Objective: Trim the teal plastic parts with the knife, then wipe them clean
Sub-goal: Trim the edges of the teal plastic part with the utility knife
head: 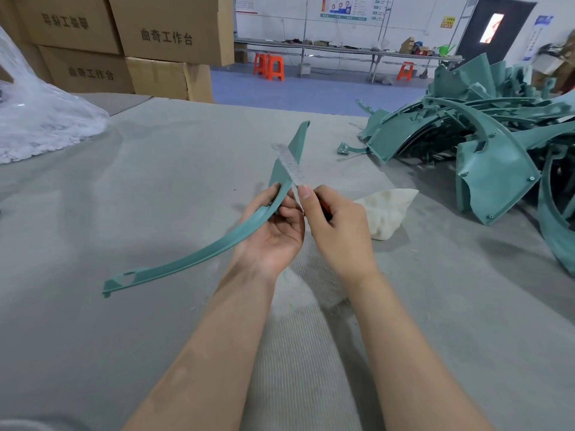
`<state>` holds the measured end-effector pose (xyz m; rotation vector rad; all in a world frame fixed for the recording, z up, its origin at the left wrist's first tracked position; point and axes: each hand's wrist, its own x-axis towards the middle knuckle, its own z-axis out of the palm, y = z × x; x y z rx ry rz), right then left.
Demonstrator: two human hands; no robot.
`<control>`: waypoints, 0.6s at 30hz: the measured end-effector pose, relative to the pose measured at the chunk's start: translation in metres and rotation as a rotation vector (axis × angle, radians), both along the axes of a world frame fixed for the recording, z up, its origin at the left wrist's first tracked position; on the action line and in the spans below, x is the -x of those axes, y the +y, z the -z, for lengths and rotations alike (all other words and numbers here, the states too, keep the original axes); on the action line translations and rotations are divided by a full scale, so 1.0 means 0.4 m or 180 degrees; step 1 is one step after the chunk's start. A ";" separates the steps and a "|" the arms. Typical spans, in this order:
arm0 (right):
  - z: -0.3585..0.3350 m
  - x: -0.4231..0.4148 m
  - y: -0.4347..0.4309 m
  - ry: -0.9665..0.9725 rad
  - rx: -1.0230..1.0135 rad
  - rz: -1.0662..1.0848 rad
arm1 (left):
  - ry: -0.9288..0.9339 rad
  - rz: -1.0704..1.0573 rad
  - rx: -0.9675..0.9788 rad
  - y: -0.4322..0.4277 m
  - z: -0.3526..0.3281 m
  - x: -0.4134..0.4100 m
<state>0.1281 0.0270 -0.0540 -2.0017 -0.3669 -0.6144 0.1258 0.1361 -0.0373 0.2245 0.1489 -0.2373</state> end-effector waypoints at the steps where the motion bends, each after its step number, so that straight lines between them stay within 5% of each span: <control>1: 0.000 -0.001 -0.001 0.0000 -0.0009 -0.0012 | 0.0005 -0.0016 0.0002 0.000 0.000 0.000; 10: 0.012 0.007 0.020 -0.0043 0.0367 -0.0108 | 0.0011 -0.0262 -0.0115 0.004 0.002 -0.002; 18: -0.002 -0.002 -0.002 -0.0012 -0.0210 0.0173 | -0.0037 0.0119 0.0229 0.009 0.001 0.006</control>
